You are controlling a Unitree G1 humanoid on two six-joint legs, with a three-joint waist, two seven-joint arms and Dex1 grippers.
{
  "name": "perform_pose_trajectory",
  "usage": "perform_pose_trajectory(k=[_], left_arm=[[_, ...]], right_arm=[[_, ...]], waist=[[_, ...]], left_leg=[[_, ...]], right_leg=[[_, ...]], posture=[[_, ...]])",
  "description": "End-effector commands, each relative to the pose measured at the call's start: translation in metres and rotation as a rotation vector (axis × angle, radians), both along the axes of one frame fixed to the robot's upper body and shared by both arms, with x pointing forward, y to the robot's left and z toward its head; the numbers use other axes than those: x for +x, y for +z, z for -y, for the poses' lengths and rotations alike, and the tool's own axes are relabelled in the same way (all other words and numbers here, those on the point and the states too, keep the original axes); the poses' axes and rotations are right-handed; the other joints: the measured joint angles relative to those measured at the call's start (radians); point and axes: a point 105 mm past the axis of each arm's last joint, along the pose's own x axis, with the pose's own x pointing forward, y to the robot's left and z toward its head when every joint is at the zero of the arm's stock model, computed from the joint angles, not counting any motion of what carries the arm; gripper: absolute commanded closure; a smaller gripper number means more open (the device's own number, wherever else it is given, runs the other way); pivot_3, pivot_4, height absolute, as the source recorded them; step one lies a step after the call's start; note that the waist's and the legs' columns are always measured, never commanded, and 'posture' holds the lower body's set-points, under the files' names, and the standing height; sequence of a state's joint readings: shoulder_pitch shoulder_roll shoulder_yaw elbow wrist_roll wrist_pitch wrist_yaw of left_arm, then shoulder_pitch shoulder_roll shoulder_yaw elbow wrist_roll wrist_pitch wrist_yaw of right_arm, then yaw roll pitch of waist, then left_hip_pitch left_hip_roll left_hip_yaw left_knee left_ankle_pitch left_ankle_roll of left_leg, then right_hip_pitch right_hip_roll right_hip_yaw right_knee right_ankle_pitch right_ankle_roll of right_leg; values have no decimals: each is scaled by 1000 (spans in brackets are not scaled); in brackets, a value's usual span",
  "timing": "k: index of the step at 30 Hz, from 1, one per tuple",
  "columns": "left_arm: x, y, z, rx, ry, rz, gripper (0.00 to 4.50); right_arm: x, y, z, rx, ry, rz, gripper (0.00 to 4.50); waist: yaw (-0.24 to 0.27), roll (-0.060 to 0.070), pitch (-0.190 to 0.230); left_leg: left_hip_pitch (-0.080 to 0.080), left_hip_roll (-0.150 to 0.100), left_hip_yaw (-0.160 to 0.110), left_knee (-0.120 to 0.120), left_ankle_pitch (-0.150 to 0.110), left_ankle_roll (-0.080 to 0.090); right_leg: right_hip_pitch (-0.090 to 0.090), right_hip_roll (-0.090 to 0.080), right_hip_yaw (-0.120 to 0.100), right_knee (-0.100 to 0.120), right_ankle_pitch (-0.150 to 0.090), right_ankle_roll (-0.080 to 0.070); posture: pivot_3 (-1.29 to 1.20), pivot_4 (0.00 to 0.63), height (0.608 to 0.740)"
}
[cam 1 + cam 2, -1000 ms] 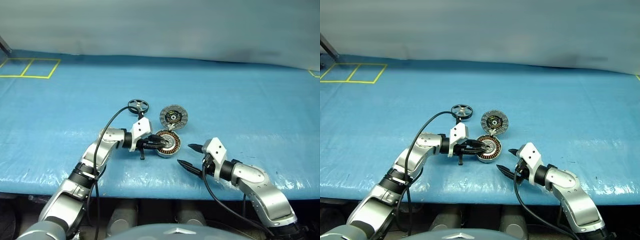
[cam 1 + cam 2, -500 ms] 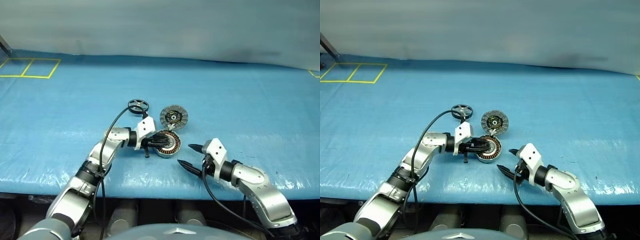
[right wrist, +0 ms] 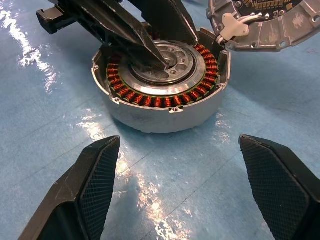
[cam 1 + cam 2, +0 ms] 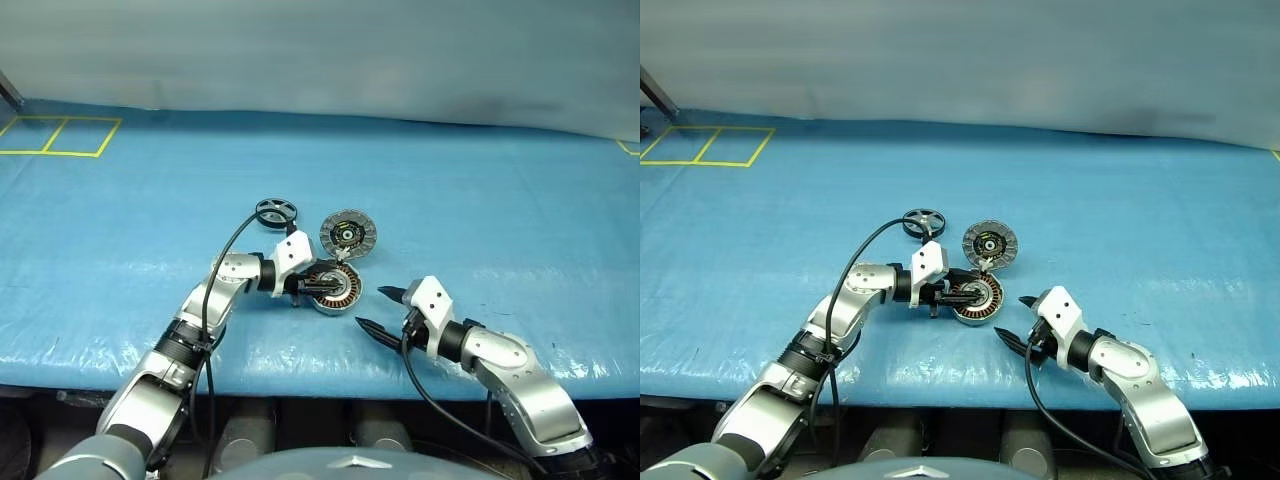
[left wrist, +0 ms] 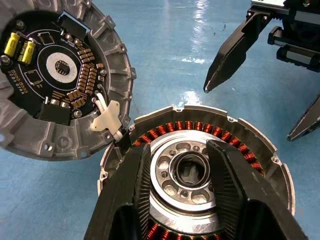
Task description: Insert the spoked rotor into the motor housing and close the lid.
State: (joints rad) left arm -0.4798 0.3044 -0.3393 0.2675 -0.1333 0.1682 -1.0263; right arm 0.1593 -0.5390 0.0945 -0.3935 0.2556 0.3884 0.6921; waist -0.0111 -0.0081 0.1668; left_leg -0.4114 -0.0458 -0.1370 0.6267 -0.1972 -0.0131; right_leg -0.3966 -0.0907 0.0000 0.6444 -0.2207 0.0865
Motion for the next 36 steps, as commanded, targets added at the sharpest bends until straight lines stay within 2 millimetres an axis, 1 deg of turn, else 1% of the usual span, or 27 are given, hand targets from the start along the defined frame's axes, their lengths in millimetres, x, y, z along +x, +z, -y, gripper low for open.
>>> perform_pose_trajectory(k=[1, 4, 5, 7, 11, 12, 16, 22, 25, 28, 32, 34, 36], left_arm=[[3, 23, 5, -116, 9, 16, 2554], [2, 21, 6, -118, 11, -3, 2554], [2, 20, 7, -119, 10, -16, 2726], [-2, 17, 8, -118, -11, -44, 3087], [-2, 16, 9, -101, -16, -40, 4362], [-2, 16, 8, -96, -15, -39, 4492], [-5, 14, 8, -88, -26, -51, 4492], [-17, 8, 9, -72, -77, -112, 4492], [-20, 6, 9, -68, -84, -127, 4492], [-17, -3, 6, -11, -63, -126, 4492], [-15, -6, 5, -8, -34, -127, 4492], [-17, -5, 6, -22, -39, -135, 4492], [-19, 4, 8, -90, -54, -151, 4492]], right_arm=[[4, 8, -2, 4, 4, 44, 489], [4, 6, -1, -5, 2, 44, 489], [4, 6, -1, -5, 1, 44, 489], [5, 6, -1, -8, 0, 46, 489], [5, 6, -1, -13, -3, 48, 489], [5, 6, -1, -14, -4, 48, 489], [5, 6, 0, -19, -7, 49, 489], [6, 5, 0, -25, -15, 51, 489], [6, 4, 0, -29, -17, 50, 489], [6, 4, 0, -30, -21, 51, 489], [6, 3, 0, -34, -24, 53, 489], [7, 3, 0, -36, -26, 52, 489], [7, 2, 0, -37, -25, 51, 489]], waist=[[0, 0, 0], [-1, 0, 0], [-1, 0, 0], [-1, 0, 0], [-1, 0, 0], [-1, 0, 0], [-1, 0, 0], [-1, 0, 0], [-1, 0, 0], [0, 0, 0], [0, 0, 0], [-1, 0, 0], [-1, 0, 0]], left_leg=[[0, 0, 0, 0, 0, 0], [0, 0, 0, 0, 0, 0], [0, 0, 0, 0, 0, 0], [0, 0, 0, 0, 0, 0], [0, 0, 0, 0, 0, 0], [0, 0, 0, 0, 0, 0], [0, 0, 0, 0, 0, 0], [0, 0, 0, 0, 0, 0], [0, 0, 0, 0, 0, 0], [0, 0, 0, 0, 0, 0], [1, 0, 0, 1, 0, 0], [1, 0, 0, 1, 0, 0], [1, 0, 0, 1, 0, 0]], right_leg=[[0, 0, 0, 0, 0, 0], [0, 0, 0, 0, 0, 0], [0, 0, 0, 0, 0, 0], [0, 0, 0, 0, 0, 0], [0, 0, 0, 0, 0, 0], [0, 0, 0, 0, 0, 0], [0, 0, 0, 0, 0, 0], [0, 0, 0, 0, 0, 0], [0, 0, 0, 0, 0, 0], [0, 0, 0, 0, 0, 0], [1, 0, 0, 0, 0, 0], [1, 0, 0, 0, 0, 0], [1, 0, 0, 0, 0, 0]], posture=[[0, 150, 740], [0, 150, 740], [0, 150, 740], [0, 150, 740], [0, 150, 740], [0, 150, 740], [0, 150, 740], [0, 150, 740], [0, 150, 740], [0, 150, 740], [0, 150, 740], [0, 150, 740], [0, 150, 740]])
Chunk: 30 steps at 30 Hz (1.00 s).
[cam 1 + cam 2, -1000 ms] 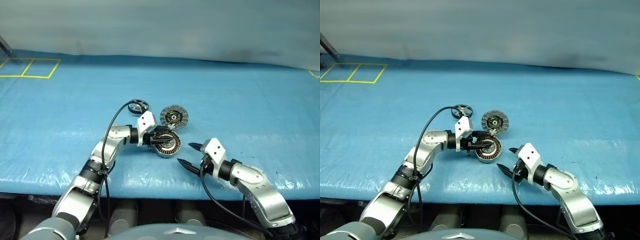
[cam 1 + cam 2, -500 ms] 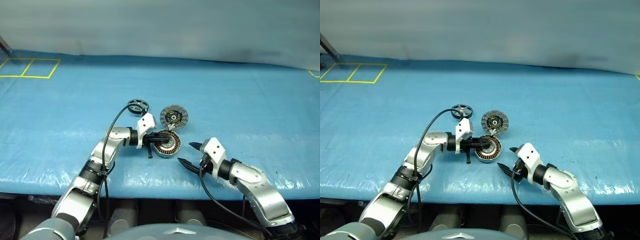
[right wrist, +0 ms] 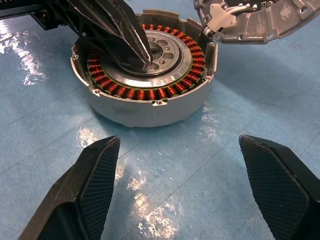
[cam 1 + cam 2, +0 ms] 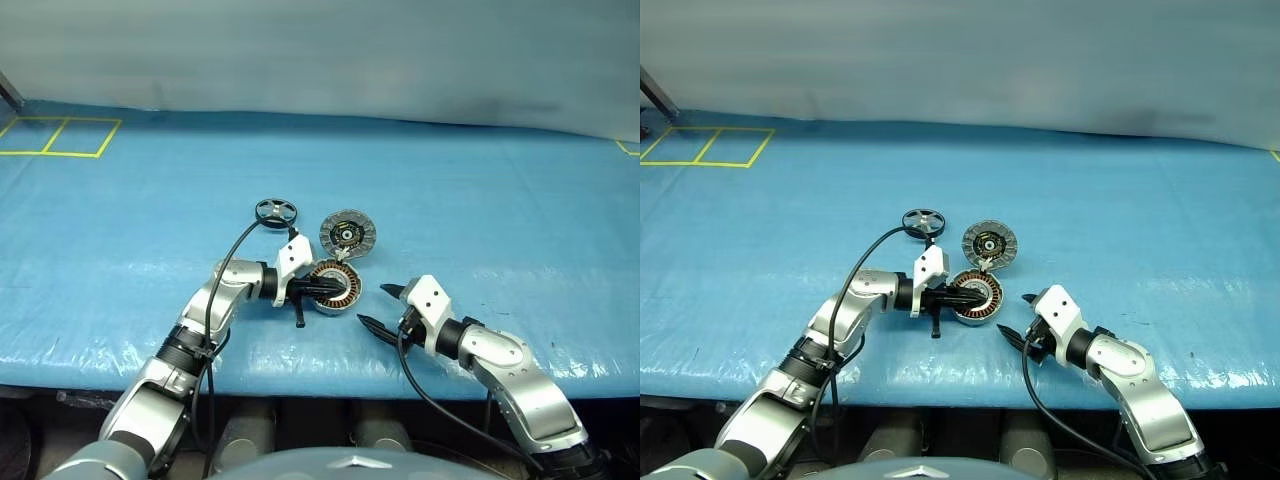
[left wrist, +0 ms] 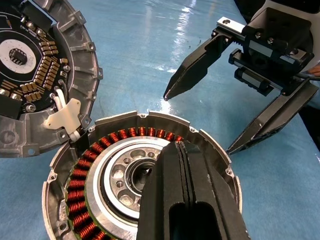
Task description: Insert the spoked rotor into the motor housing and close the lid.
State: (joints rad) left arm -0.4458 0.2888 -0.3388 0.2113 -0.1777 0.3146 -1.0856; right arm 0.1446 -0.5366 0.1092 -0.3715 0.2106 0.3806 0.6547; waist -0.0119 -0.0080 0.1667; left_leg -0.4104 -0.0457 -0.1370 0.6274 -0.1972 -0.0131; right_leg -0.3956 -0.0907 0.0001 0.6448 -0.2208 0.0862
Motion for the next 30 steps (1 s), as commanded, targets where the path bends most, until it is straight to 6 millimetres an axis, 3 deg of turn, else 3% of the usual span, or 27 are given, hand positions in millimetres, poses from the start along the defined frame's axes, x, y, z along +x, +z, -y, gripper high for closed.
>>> perform_pose_trajectory(k=[1, 6, 9, 13, 20, 24, 30], left_arm=[[-3, 20, 3, -120, -2, -11, 4492], [9, 61, -5, -348, 89, -17, 4492], [21, 72, -18, -376, 182, 21, 4492], [26, 60, -27, -296, 237, 36, 4492], [5, 39, -6, -207, 109, -9, 4492], [3, 18, 2, -86, 70, 14, 4492], [7, 10, 2, -9, 58, 59, 4492]], right_arm=[[1, 7, -3, 10, 11, 33, 489], [0, 7, -3, 11, 10, 31, 489], [0, 7, -3, 10, 10, 31, 489], [0, 7, -4, 12, 12, 31, 489], [1, 7, -6, 11, 16, 32, 489], [1, 7, -7, 12, 17, 36, 489], [1, 8, -4, 7, 3, 41, 489]], waist=[[0, 0, 0], [1, 0, 0], [0, 0, 0], [0, 0, 0], [2, 0, 0], [1, 0, 0], [1, 0, 0]], left_leg=[[0, 0, 0, 0, 0, 0], [-1, 0, -1, 0, 0, 0], [-1, 0, 0, 0, 0, 0], [-1, 0, 0, 0, 0, 0], [-1, 0, 0, 0, 0, 0], [0, 0, 0, 0, 0, 0], [-1, 0, 0, 0, 0, 0]], right_leg=[[0, 0, 0, 0, 0, 0], [-1, 0, 0, 0, 0, 0], [-1, 0, 0, 0, 0, 0], [0, 0, 0, 0, 0, 0], [0, 0, 0, -1, 0, 0], [0, 0, 0, 0, -1, -1], [-1, 0, 0, 0, 0, 0]], posture=[[0, 150, 740], [0, 150, 740], [0, 150, 740], [0, 150, 740], [0, 150, 740], [0, 150, 740], [0, 150, 740]])
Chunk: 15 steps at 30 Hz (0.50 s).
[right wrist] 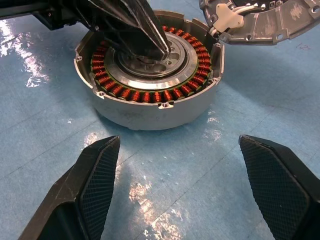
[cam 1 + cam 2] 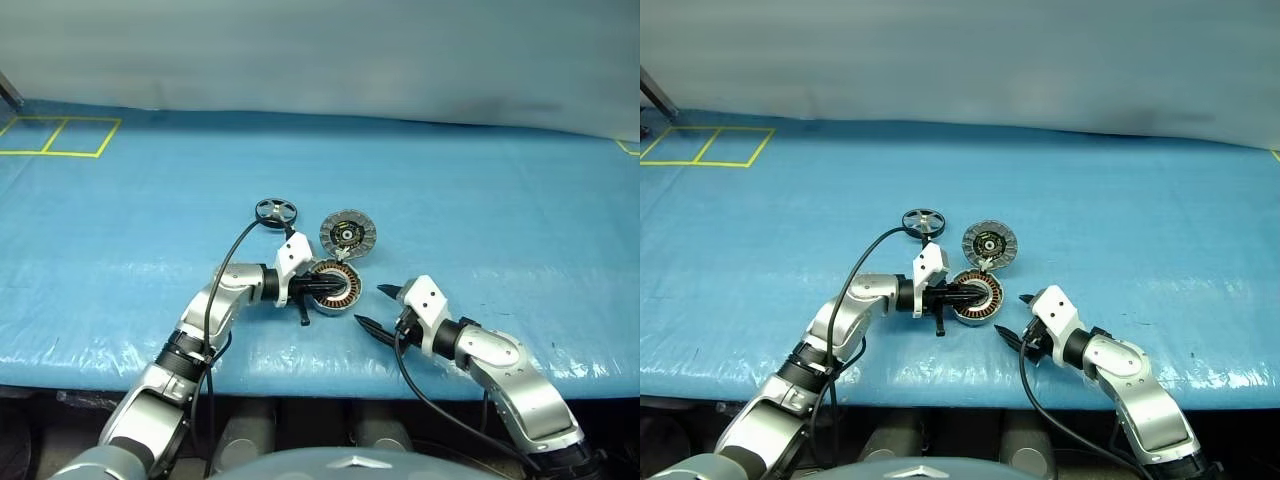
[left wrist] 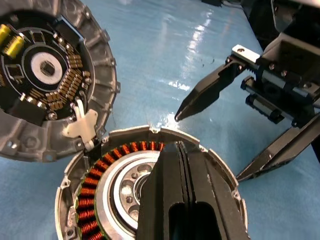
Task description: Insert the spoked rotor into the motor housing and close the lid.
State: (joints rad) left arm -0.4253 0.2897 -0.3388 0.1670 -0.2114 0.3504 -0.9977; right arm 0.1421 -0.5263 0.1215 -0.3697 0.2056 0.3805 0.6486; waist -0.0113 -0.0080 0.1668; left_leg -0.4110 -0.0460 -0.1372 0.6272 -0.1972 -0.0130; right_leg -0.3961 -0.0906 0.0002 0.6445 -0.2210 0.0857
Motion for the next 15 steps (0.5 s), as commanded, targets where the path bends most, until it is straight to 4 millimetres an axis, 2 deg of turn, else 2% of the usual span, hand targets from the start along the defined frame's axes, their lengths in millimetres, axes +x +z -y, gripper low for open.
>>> perform_pose_trajectory(k=[1, 5, 15], left_arm=[[5, 6, 0, 27, -15, 68, 4492], [7, 1, -2, 60, -11, 79, 4492], [-11, -15, 0, 119, -105, 47, 4492]], right_arm=[[1, 9, 0, 2, -1, 44, 489], [1, 9, 0, 2, -5, 46, 489], [3, 10, 1, -3, -11, 55, 489]], waist=[[0, 0, 0], [0, 0, 0], [1, 1, 0]], left_leg=[[0, 0, 0, 0, 0, 0], [0, 0, 0, 0, 0, 0], [0, 0, 0, 0, 0, 0]], right_leg=[[0, 0, 0, 0, 0, 0], [0, 0, 0, 0, 0, 0], [1, 0, 0, 0, 0, 0]], posture=[[0, 150, 740], [0, 150, 740], [0, 150, 740]])
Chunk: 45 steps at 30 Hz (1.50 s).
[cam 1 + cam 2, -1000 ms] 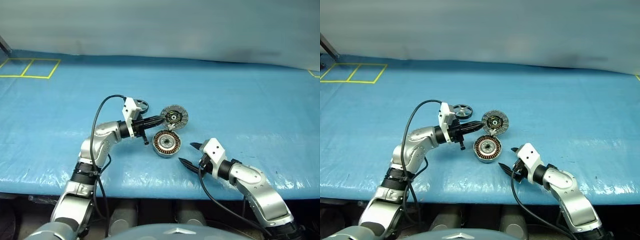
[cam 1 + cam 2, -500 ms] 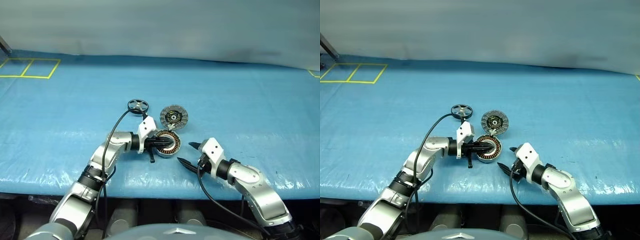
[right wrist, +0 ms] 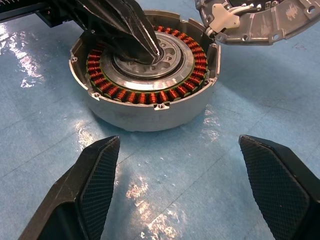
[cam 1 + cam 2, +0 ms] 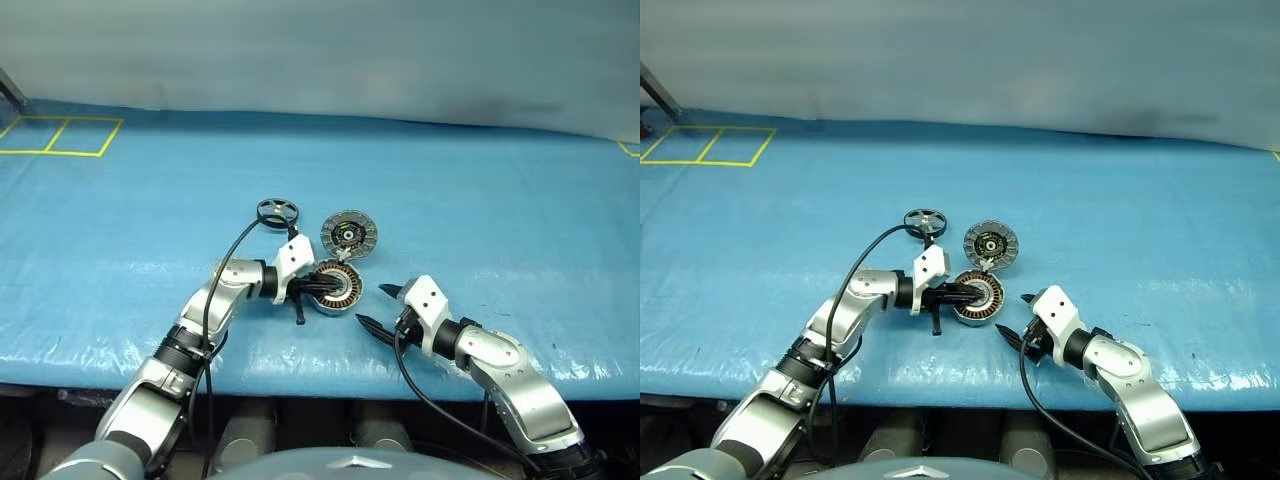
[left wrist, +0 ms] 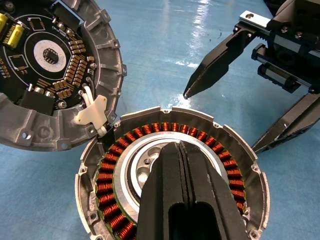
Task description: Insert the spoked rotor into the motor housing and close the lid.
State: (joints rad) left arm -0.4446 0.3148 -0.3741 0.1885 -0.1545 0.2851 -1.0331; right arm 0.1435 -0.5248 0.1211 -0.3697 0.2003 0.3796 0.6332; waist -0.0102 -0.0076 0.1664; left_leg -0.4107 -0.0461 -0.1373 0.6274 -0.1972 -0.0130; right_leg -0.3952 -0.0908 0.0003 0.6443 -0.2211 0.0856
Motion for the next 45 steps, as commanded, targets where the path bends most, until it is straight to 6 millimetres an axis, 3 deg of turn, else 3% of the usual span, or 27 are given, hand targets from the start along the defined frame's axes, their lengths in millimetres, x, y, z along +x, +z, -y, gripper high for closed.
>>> perform_pose_trajectory(k=[1, 7, 14, 17, 31, 45], left_arm=[[-11, -13, 0, 63, -48, -19, 4492], [-6, -14, -6, 72, -12, -12, 4492], [12, 30, -9, -140, 90, 24, 4492], [17, 41, -13, -148, 102, 53, 4492], [8, 18, 0, -7, -2, 38, 4492], [3, -4, -5, 116, -25, 16, 4492]], right_arm=[[2, 10, -1, 3, 4, 50, 489], [3, 10, -1, 2, -1, 53, 489], [4, 10, -2, 3, 3, 54, 489], [4, 10, -2, 2, 7, 53, 489], [4, 10, -3, 1, 5, 56, 489], [5, 9, -3, 5, -11, 65, 489]], waist=[[0, 0, 0], [-3, 3, -2], [-2, 3, -2], [-2, 3, -2], [-2, 3, -2], [-2, 3, -2]], left_leg=[[0, 0, 0, 0, 0, 0], [1, 0, 0, 0, 0, 0], [0, 0, 0, 0, 0, 0], [0, 0, 0, 0, 0, 0], [0, 0, 0, 0, 0, 0], [0, 0, 0, 0, 0, 0]], right_leg=[[0, 0, 0, 0, 0, 0], [0, 0, 0, 0, 0, 0], [0, 0, 0, 0, 0, 0], [-1, 0, 0, 0, 0, 1], [-1, 0, 0, 0, 0, 1], [0, 0, 0, 0, 0, 1]], posture=[[0, 150, 740], [0, 150, 740], [0, 150, 740], [0, 150, 740], [0, 150, 740], [0, 150, 740]])
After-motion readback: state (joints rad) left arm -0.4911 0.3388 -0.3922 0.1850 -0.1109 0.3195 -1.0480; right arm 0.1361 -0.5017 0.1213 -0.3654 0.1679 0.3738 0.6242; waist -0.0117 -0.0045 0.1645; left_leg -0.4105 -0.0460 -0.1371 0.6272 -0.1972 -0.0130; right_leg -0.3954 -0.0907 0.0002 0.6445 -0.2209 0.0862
